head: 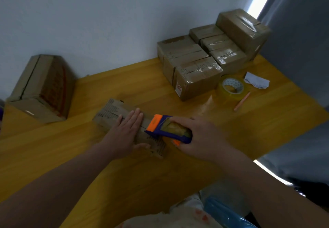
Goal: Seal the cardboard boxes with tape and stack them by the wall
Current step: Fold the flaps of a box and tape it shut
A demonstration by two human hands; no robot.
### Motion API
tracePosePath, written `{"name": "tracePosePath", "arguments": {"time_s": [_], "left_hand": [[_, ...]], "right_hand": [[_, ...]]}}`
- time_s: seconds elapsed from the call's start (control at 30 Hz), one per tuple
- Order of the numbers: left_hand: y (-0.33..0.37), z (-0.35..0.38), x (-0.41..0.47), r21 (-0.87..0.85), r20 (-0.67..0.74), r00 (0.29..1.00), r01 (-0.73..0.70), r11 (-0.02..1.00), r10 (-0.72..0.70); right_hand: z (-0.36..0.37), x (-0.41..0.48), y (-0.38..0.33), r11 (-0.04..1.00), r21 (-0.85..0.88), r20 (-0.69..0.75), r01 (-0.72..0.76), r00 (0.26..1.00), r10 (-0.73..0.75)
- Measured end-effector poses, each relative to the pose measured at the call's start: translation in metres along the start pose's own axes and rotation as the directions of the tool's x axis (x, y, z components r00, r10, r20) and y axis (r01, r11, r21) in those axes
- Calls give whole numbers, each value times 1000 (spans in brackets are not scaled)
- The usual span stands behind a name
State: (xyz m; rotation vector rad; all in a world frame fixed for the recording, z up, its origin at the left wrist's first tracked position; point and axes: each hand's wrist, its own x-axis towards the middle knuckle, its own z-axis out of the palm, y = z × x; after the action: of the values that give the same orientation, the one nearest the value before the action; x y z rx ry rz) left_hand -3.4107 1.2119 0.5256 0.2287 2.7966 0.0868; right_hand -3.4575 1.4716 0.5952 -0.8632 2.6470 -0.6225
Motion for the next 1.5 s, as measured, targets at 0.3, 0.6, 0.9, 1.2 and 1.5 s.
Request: {"name": "tracePosePath", "arguments": {"time_s": [0.3, 0.6, 0.9, 1.2, 1.5], "left_hand": [[-4, 6, 1, -41, -43, 998, -50, 998, 48], [-3, 1, 1, -2, 13, 999, -35, 999, 35], [26, 2, -1, 26, 20, 998, -53, 998, 52], [14, 0, -1, 50, -13, 993, -114, 992, 115], [13, -2, -1, 82, 25, 994, -107, 991, 105]], "right_hand": [[-2, 11, -4, 999, 30, 66, 30, 997, -32], [-13, -27, 43, 995, 99, 111, 9, 994, -20], [19, -34, 48, 998, 10, 71, -58, 996, 57], [37, -8, 18, 998, 43, 55, -38, 998, 36], [14, -24, 27, 990, 136, 98, 20, 995, -33]]}}
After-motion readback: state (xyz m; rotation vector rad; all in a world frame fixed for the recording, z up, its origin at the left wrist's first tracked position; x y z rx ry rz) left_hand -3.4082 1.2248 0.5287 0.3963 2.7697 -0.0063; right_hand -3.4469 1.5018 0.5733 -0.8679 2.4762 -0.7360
